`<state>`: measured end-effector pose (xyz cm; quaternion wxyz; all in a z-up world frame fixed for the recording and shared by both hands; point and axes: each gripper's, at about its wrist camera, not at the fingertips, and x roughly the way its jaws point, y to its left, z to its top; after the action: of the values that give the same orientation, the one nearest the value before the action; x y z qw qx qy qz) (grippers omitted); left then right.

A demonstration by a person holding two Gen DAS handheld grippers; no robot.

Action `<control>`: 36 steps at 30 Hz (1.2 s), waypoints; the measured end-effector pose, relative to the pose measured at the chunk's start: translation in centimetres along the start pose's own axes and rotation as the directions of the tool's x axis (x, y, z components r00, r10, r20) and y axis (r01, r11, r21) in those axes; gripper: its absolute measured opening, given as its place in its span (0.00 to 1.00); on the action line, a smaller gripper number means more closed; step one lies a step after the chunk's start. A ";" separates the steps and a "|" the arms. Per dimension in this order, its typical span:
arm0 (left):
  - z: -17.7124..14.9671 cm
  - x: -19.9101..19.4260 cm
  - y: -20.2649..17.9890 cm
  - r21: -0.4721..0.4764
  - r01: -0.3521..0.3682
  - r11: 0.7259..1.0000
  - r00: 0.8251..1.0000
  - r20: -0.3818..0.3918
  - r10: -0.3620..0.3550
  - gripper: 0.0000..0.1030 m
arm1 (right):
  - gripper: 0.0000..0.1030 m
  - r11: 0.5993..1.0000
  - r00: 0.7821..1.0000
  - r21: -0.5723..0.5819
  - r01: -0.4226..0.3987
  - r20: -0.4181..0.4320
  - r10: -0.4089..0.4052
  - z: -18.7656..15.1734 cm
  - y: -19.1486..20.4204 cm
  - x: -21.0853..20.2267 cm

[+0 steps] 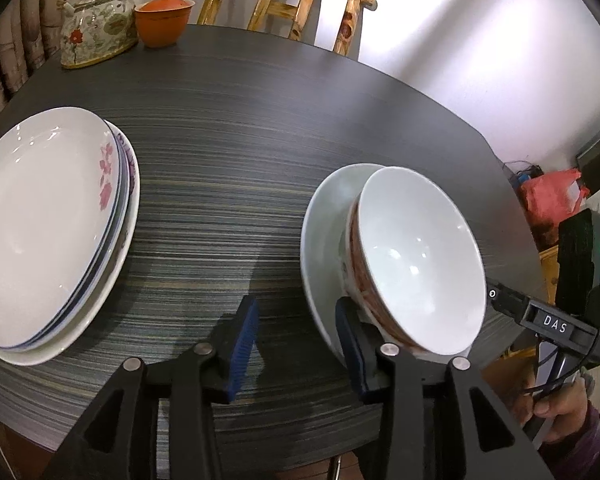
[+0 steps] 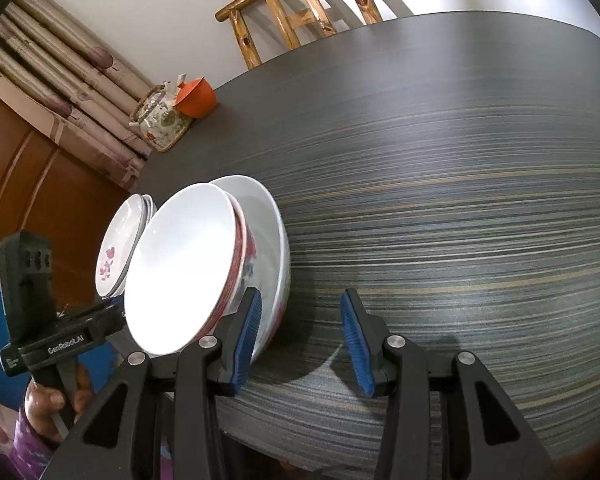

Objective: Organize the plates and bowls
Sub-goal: 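Withdraw both grippers from the bowl stack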

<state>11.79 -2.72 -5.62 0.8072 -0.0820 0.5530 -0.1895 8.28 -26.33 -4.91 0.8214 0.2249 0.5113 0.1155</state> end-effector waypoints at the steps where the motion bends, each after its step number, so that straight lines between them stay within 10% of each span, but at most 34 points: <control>1: 0.1 0.1 -0.1 0.008 -0.012 1.000 1.000 -0.005 0.012 0.44 | 0.39 1.000 1.000 0.001 0.003 -0.001 -0.003 0.1 -0.1 0.1; 22: 0.4 1.1 -2.2 0.145 -0.197 0.970 0.980 0.011 0.198 0.63 | 0.57 0.997 0.998 0.079 -0.025 -0.054 0.029 0.6 -1.8 2.1; 36: -0.2 2.3 -3.2 0.205 -0.169 0.964 0.984 -0.012 0.175 0.63 | 0.42 1.000 0.998 -0.001 -0.013 -0.061 0.013 1.4 -0.6 2.8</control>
<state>11.62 -6.59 -6.57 0.8163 0.0520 0.5480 -0.1752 10.76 -26.01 -6.87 0.8047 0.2241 0.5346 0.1279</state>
